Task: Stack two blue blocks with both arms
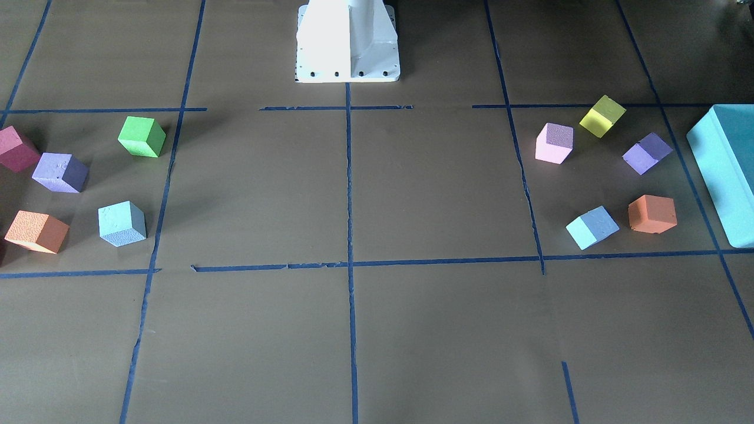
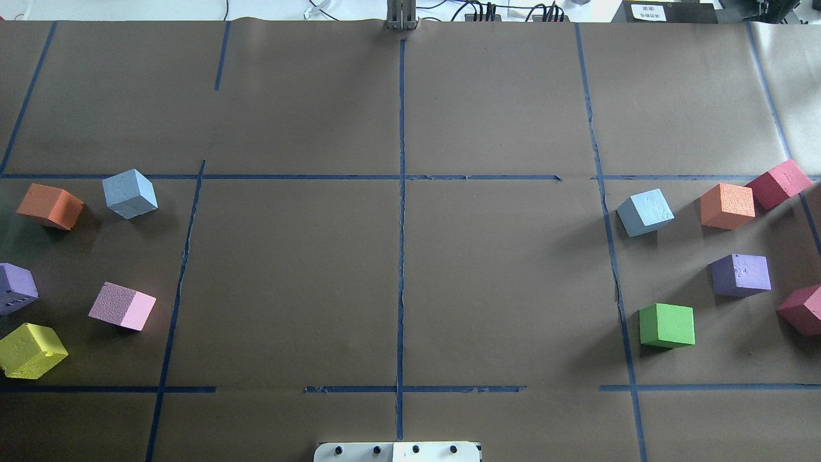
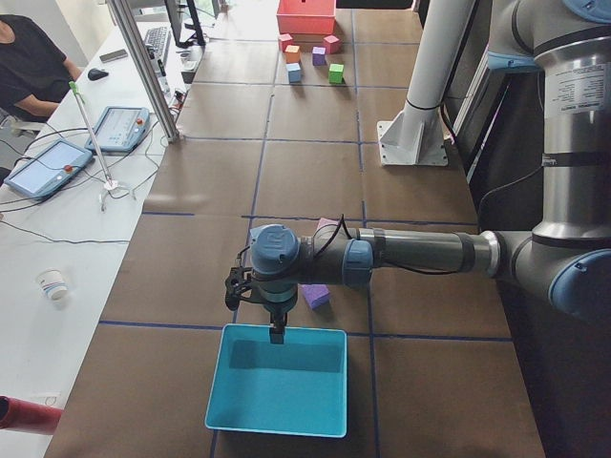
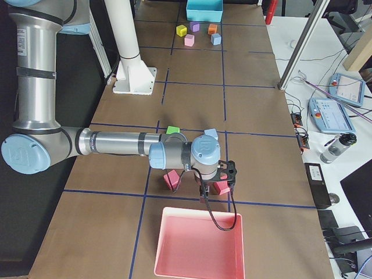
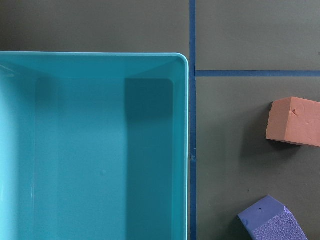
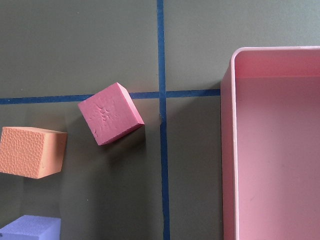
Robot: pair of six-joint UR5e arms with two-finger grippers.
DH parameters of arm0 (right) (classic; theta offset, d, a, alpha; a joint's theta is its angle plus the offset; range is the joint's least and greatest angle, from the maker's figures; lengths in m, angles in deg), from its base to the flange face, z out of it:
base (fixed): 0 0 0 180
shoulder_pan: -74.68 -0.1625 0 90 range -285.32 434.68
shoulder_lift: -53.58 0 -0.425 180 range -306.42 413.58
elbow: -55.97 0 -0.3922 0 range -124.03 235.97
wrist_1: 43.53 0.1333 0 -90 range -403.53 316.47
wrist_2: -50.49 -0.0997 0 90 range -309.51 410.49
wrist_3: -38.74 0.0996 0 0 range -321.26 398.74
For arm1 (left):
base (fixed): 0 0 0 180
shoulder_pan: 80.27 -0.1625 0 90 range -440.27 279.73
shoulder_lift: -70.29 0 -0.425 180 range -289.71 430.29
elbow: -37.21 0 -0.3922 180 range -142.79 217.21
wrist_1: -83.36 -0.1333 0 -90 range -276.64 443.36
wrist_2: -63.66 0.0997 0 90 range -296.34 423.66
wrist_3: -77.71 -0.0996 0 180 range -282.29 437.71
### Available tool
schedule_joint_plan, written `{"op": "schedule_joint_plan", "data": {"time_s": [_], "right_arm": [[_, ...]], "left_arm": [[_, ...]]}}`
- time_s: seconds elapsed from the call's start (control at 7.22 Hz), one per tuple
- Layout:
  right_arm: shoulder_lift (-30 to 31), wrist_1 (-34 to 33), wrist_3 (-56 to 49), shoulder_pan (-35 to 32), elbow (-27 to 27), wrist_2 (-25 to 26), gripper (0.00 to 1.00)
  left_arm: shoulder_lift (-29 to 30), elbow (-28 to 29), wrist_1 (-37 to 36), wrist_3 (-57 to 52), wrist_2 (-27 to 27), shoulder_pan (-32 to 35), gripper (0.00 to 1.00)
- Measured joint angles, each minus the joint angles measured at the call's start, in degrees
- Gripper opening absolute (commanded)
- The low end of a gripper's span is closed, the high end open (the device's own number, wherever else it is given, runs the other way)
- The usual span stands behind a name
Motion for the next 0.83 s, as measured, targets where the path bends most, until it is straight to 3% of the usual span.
{"op": "schedule_joint_plan", "data": {"time_s": [0.83], "right_arm": [[-2.2, 0.0, 0.6, 0.2, 0.2, 0.3, 1.00]], "left_arm": [[0.0, -0.3, 0.0, 0.0, -0.3, 0.0, 1.00]]}}
